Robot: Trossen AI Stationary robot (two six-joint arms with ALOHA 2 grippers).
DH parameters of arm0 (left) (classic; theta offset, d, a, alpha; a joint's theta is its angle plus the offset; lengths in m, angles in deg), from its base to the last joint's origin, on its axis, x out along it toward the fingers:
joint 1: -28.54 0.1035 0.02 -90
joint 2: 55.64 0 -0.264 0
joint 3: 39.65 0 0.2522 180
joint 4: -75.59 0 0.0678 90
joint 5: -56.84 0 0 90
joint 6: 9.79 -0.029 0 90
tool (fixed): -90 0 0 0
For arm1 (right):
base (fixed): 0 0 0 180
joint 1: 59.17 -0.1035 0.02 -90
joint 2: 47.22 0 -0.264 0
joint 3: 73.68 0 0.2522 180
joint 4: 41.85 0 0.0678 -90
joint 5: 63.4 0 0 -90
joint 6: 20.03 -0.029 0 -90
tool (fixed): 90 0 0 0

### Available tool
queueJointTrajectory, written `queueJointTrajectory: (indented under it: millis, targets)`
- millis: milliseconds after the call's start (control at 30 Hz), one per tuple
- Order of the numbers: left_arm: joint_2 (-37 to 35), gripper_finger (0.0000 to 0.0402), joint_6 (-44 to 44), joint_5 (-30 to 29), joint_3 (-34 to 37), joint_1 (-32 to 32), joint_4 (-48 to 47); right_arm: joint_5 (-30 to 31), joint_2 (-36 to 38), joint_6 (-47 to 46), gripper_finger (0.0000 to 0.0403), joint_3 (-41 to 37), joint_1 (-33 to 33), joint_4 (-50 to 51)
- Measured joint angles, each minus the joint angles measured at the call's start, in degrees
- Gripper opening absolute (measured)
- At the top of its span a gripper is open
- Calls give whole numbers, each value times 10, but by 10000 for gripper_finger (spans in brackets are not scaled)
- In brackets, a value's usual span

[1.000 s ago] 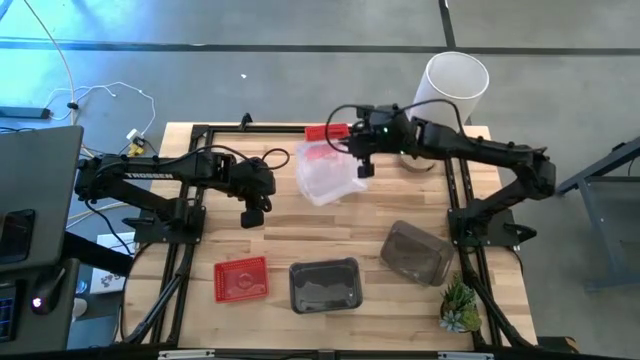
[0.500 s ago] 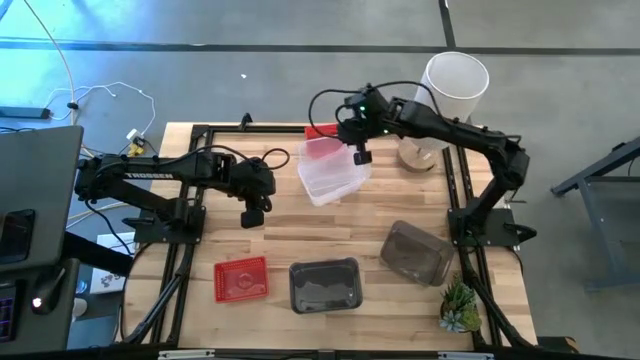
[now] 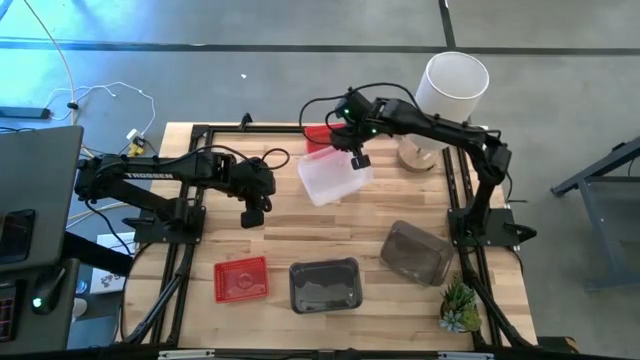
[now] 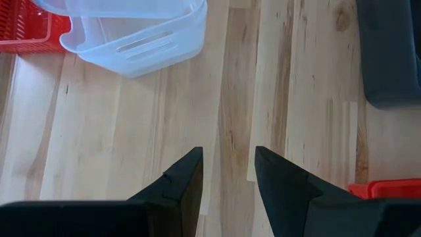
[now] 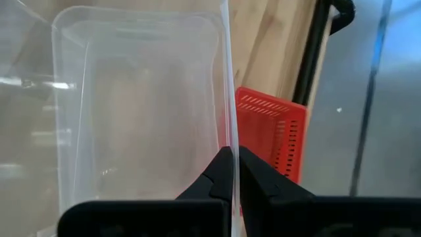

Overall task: Stack baskets by color
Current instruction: Stack the bottom transparent bin on top the transparent bin

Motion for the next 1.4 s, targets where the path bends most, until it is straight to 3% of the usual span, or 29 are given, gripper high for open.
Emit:
queueJointTrajectory:
  millis: [300, 967, 1400]
  targets:
    - [0, 125, 0, 0, 0, 0, 0, -37, -28, -63, 0, 0, 3, 16]
    - [0, 125, 0, 0, 0, 0, -1, -48, -78, -274, 4, 0, -4, 14]
    - [0, 125, 0, 0, 0, 0, -8, 54, -78, -336, 144, 30, -20, 44]
